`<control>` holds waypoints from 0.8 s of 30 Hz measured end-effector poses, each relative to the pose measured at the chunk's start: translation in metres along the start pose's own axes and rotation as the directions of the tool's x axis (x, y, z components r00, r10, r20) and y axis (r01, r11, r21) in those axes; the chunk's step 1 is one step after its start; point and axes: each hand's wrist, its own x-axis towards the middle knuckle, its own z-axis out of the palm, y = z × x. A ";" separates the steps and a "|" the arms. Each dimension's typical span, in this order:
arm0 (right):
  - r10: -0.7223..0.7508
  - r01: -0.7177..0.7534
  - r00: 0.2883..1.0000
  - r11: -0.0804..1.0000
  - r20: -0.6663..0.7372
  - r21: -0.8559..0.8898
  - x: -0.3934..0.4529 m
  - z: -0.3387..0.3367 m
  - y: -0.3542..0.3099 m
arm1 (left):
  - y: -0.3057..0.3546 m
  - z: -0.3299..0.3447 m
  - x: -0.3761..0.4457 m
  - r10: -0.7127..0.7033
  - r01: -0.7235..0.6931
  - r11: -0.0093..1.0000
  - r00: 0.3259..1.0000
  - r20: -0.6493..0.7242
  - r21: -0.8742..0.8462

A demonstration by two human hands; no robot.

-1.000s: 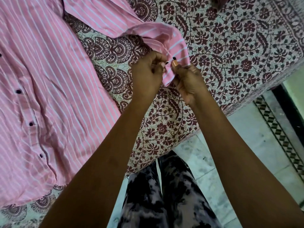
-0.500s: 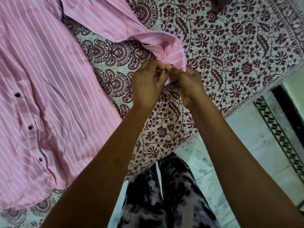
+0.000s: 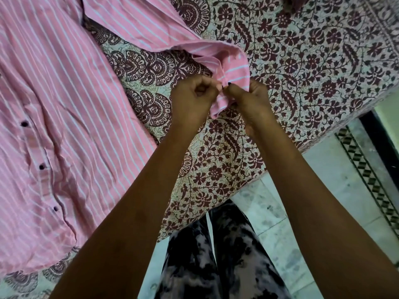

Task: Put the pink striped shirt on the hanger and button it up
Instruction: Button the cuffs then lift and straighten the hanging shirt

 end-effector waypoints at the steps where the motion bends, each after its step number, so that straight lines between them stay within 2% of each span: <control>1: -0.030 0.030 1.000 1.000 0.007 0.001 -0.001 0.001 0.000 | 0.002 -0.001 0.000 -0.048 0.049 0.997 0.999 0.022 -0.064; 4: -0.123 0.124 0.992 0.992 0.033 -0.028 -0.004 0.004 0.002 | 0.006 -0.006 0.003 -0.130 0.142 0.982 0.987 0.096 -0.127; 8: -0.184 0.188 0.982 0.978 0.052 -0.086 -0.003 0.003 0.008 | 0.012 -0.010 0.012 -0.181 0.186 0.983 0.967 0.180 -0.012; 10: -0.243 0.250 0.968 0.946 0.059 -0.209 -0.001 0.002 0.014 | 0.016 -0.012 0.014 -0.236 0.235 0.971 0.945 0.227 0.032; 11: -0.293 0.299 0.954 0.899 0.066 -0.319 0.001 0.002 0.016 | 0.018 -0.012 0.015 -0.267 0.264 0.963 0.930 0.251 0.047; 13: -0.452 0.436 0.885 0.716 0.113 -0.546 0.005 0.001 0.019 | 0.022 -0.012 0.017 -0.327 0.328 0.943 0.895 0.303 0.050; 14: -0.521 0.492 0.842 0.634 0.140 -0.596 0.007 0.001 0.020 | 0.023 -0.012 0.018 -0.357 0.368 0.929 0.876 0.323 0.030; 15: -0.558 0.518 0.817 0.603 0.144 -0.606 0.008 0.001 0.021 | 0.023 -0.012 0.019 -0.389 0.414 0.910 0.858 0.337 -0.004; 16: -0.561 0.515 0.819 0.626 0.119 -0.585 0.010 0.001 0.021 | 0.023 -0.011 0.020 -0.419 0.463 0.885 0.840 0.345 -0.050; 17: -0.517 0.477 0.852 0.708 0.078 -0.521 0.011 0.000 0.021 | 0.023 -0.011 0.021 -0.448 0.507 0.856 0.823 0.350 -0.097; 19: -0.346 0.348 0.936 0.888 0.060 -0.302 0.009 -0.001 0.019 | 0.020 -0.010 0.022 -0.488 0.568 0.806 0.797 0.354 -0.168; 20: -0.282 0.292 0.956 0.929 0.076 -0.229 0.007 -0.003 0.018 | 0.018 -0.010 0.022 -0.498 0.584 0.791 0.789 0.360 -0.185; 22: -0.255 0.274 0.961 0.929 0.104 -0.248 0.005 -0.007 0.013 | 0.014 -0.008 0.020 -0.509 0.603 0.774 0.774 0.377 -0.194; 24: -0.319 0.344 0.939 0.866 0.127 -0.364 0.004 -0.009 0.009 | 0.011 -0.008 0.017 -0.515 0.620 0.759 0.760 0.396 -0.202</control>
